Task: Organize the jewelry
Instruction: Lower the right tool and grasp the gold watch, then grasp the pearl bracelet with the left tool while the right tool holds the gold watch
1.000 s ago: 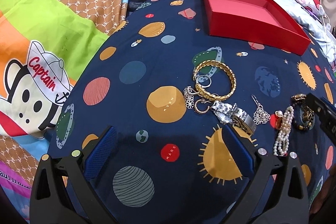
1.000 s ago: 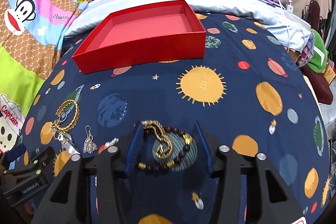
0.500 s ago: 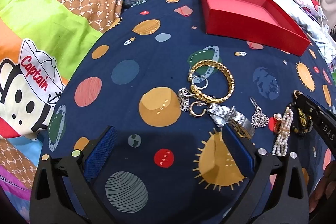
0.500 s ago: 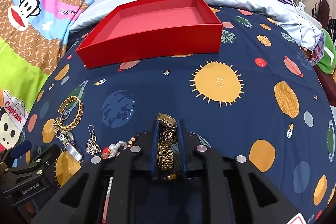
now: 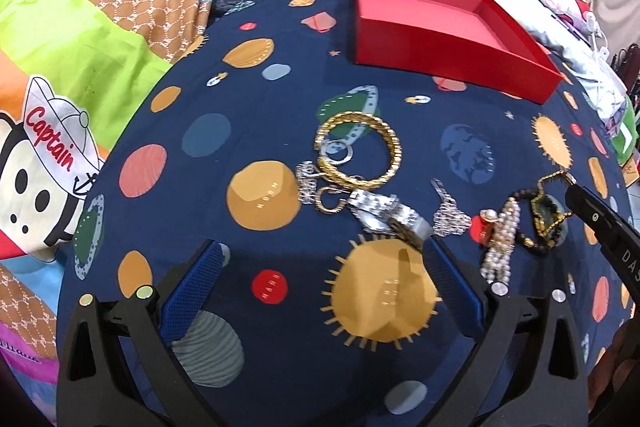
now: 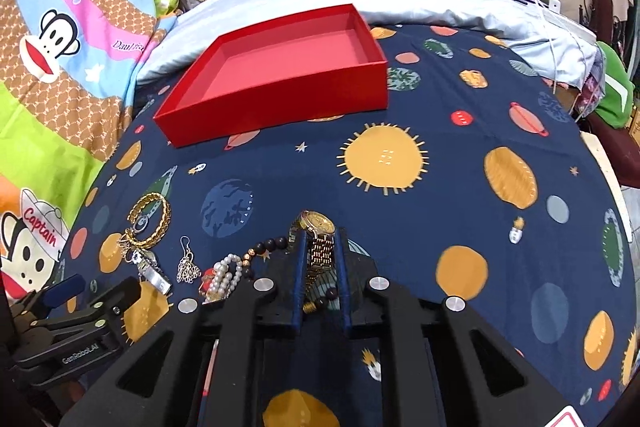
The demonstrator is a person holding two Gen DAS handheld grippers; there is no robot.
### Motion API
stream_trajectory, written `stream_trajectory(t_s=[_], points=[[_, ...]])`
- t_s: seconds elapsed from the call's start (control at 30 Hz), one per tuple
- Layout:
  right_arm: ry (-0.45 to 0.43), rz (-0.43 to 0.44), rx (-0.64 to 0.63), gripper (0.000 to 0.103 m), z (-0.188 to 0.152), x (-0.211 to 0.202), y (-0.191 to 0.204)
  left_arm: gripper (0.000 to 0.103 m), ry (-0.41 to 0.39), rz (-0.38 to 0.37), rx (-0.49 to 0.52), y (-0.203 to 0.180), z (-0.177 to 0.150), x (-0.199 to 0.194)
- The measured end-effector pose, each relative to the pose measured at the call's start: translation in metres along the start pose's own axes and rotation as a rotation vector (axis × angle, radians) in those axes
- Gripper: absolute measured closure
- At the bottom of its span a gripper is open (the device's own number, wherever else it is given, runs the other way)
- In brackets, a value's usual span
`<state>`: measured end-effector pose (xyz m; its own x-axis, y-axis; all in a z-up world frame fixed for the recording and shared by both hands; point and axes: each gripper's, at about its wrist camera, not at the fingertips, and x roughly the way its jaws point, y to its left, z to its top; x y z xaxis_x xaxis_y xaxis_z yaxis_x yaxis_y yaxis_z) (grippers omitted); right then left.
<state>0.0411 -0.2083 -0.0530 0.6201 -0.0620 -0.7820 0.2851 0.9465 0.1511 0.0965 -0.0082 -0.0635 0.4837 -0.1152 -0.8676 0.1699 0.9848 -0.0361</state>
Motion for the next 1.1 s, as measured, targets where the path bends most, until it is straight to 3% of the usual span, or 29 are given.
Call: stream_trajectory(t_s=[0.33,0.47,0.67,0.8,0.97,1.1], points=[[-0.038,-0.013,0.057,0.09,-0.004,-0.031,-0.023,0.005,-0.012,-0.119,0.097,-0.054,-0.006,-0.012],[-0.044,-0.008,0.065,0.09,-0.006,-0.038,-0.027,0.007,-0.014,-0.129,0.15,-0.078,-0.008,-0.006],[-0.038,-0.004,0.079,0.09,-0.009,-0.037,-0.033,0.037,0.026,-0.162,0.18,-0.09,-0.011,0.008],[-0.037,-0.002,0.083,0.09,-0.009,-0.037,-0.035,0.048,0.025,-0.176,0.189,-0.091,-0.013,0.009],[-0.034,0.006,0.085,0.09,-0.009,-0.036,-0.034,0.084,0.023,-0.222,0.178,-0.085,-0.012,0.008],[-0.031,0.016,0.083,0.09,-0.01,-0.036,-0.032,0.086,0.019,-0.257,0.179,-0.081,-0.012,0.004]])
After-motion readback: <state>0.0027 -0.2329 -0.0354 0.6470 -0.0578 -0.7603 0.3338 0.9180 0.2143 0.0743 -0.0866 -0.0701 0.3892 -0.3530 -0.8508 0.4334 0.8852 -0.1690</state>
